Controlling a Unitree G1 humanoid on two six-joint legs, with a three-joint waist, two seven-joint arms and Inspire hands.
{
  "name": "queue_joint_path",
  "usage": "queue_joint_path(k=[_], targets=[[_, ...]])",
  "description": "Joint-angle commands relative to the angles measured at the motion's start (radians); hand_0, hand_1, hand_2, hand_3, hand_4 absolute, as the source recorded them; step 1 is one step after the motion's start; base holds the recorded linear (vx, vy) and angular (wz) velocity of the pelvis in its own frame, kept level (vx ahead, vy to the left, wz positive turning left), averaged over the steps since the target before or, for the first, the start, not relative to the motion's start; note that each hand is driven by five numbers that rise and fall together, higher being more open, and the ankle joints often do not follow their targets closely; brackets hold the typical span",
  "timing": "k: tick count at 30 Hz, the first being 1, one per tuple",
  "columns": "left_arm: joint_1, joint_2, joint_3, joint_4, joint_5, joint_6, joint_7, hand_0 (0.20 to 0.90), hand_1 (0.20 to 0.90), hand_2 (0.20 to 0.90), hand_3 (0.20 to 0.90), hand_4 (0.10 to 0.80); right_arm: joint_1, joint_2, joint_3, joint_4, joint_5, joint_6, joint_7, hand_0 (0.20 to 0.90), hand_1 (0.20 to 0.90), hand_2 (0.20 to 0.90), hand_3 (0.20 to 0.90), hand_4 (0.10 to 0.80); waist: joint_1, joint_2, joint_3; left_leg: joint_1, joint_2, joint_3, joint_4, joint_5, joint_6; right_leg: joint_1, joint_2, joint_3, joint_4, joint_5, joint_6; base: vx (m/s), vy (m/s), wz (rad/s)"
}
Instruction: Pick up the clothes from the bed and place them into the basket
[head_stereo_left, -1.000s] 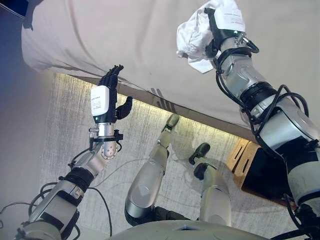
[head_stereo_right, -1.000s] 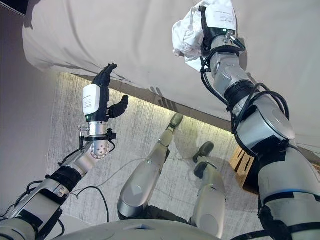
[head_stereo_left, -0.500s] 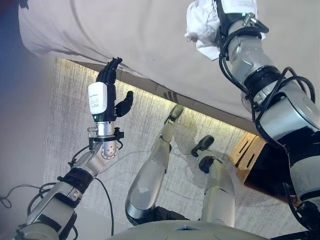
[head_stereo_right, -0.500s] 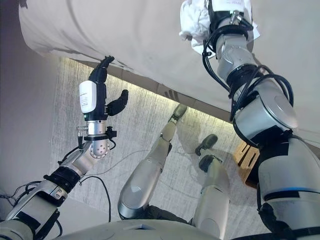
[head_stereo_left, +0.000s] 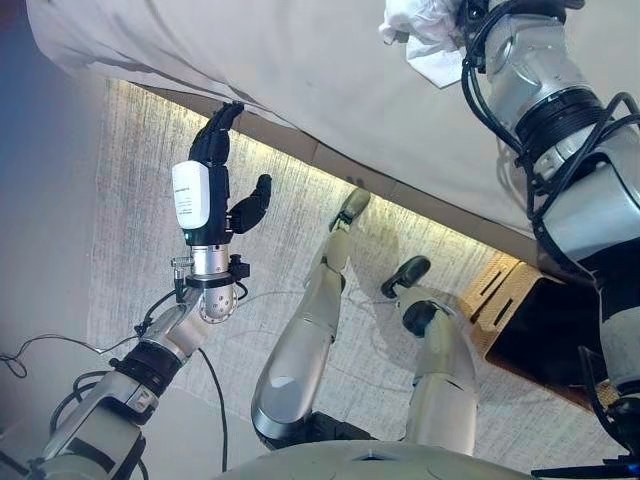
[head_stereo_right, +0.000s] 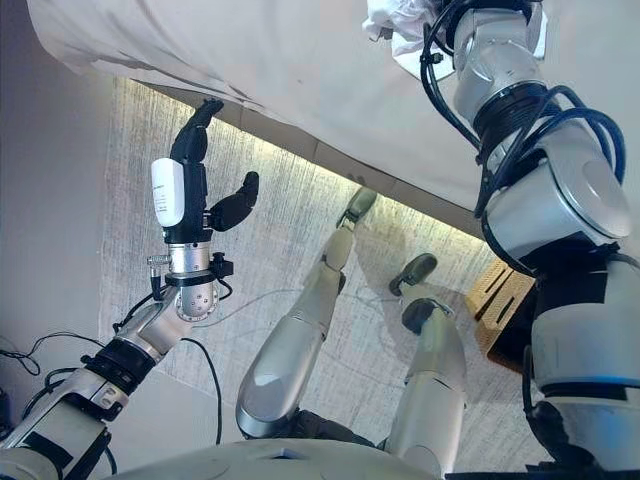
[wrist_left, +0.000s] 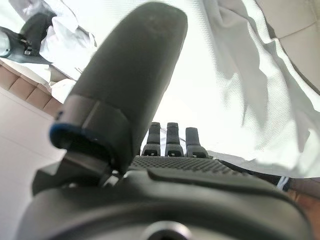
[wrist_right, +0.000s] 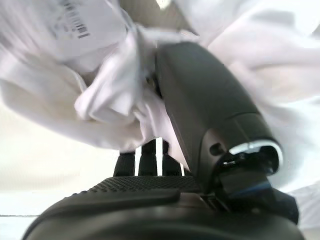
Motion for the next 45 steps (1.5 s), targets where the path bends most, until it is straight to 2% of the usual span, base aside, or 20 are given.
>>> queue_joint_path(k=[1, 8, 9, 17, 29, 32, 38, 45], targets=[[-0.029, 0.037, 0.023, -0.061, 0.014, -0.036, 0.1, 0.9, 0.9, 0.9, 0.9, 0.8, 0.055, -0.016, 0.064, 0.006, 0.04, -0.028, -0.006, 0.3, 0.3, 0.3, 0.2, 0.1, 0.001, 0.029, -0.009, 0.073, -0.054, 0.146, 0.018, -0.104, 0.127, 0.056, 0.054, 0.05, -0.11, 0.105, 0.032, -0.027, 0.037, -0.07], [-0.038, 0.037, 0.024, -0.03, -0.031, -0.029, 0.101, 0.9, 0.9, 0.9, 0.9, 0.8, 0.068, -0.023, 0.039, -0.002, 0.061, -0.08, -0.032, 0.3, 0.3, 0.3, 0.2, 0.1, -0.029, 0.021, -0.009, 0.149, -0.042, 0.159, -0.006, -0.112, 0.123, 0.116, 0.066, 0.073, -0.16, 0.121, 0.037, -0.037, 0.017, -0.08], [-0.048, 0.039, 0.029, -0.026, -0.033, -0.03, 0.101, 0.9, 0.9, 0.9, 0.9, 0.8, 0.059, -0.026, 0.036, -0.004, 0.065, -0.084, -0.033, 0.3, 0.3, 0.3, 0.2, 0.1, -0.027, 0.025, -0.009, 0.13, -0.036, 0.158, -0.004, -0.086, 0.125, 0.106, 0.072, 0.059, -0.179, 0.156, 0.03, -0.115, 0.047, -0.05], [-0.077, 0.033, 0.041, 0.015, -0.067, -0.019, 0.077, 0.9, 0.9, 0.9, 0.9, 0.8, 0.121, -0.043, -0.02, -0.039, 0.12, -0.157, -0.093, 0.3, 0.3, 0.3, 0.2, 0.1, -0.074, 0.011, -0.009, 0.265, -0.03, 0.174, -0.023, -0.114, 0.129, 0.221, 0.077, 0.105, -0.237, 0.174, 0.043, -0.022, 0.016, -0.15], [-0.112, 0.035, 0.06, 0.079, -0.109, 0.002, 0.006, 0.9, 0.9, 0.9, 0.9, 0.8, 0.236, -0.113, -0.131, -0.185, 0.179, -0.228, -0.169, 0.3, 0.3, 0.3, 0.2, 0.1, -0.156, -0.014, -0.009, 0.493, -0.031, 0.225, -0.027, -0.182, 0.144, 0.44, 0.035, 0.184, -0.328, 0.212, 0.079, 0.013, 0.003, -0.18], [-0.094, 0.039, 0.068, 0.092, -0.11, 0.006, -0.02, 0.9, 0.9, 0.9, 0.9, 0.8, 0.291, -0.137, -0.176, -0.247, 0.186, -0.248, -0.195, 0.3, 0.3, 0.3, 0.2, 0.1, -0.183, -0.028, -0.044, 0.54, -0.028, 0.242, -0.042, -0.196, 0.145, 0.488, 0.025, 0.204, -0.37, 0.229, 0.09, 0.064, -0.007, -0.17], [-0.072, 0.061, 0.082, 0.104, -0.103, 0.007, -0.049, 0.9, 0.9, 0.9, 0.9, 0.8, 0.41, -0.211, -0.248, -0.401, 0.191, -0.241, -0.225, 0.3, 0.3, 0.3, 0.2, 0.1, -0.238, -0.061, -0.111, 0.611, -0.02, 0.278, -0.08, -0.213, 0.146, 0.561, 0.028, 0.25, -0.432, 0.247, 0.1, 0.054, -0.017, -0.23], [-0.057, 0.075, 0.099, 0.12, -0.074, 0.015, -0.103, 0.9, 0.9, 0.9, 0.9, 0.8, 0.605, -0.317, -0.376, -0.546, 0.182, -0.244, -0.199, 0.3, 0.3, 0.3, 0.2, 0.1, -0.321, -0.105, -0.206, 0.685, 0.0, 0.333, -0.086, -0.249, 0.149, 0.621, 0.036, 0.323, -0.489, 0.275, 0.11, 0.055, -0.027, -0.22]])
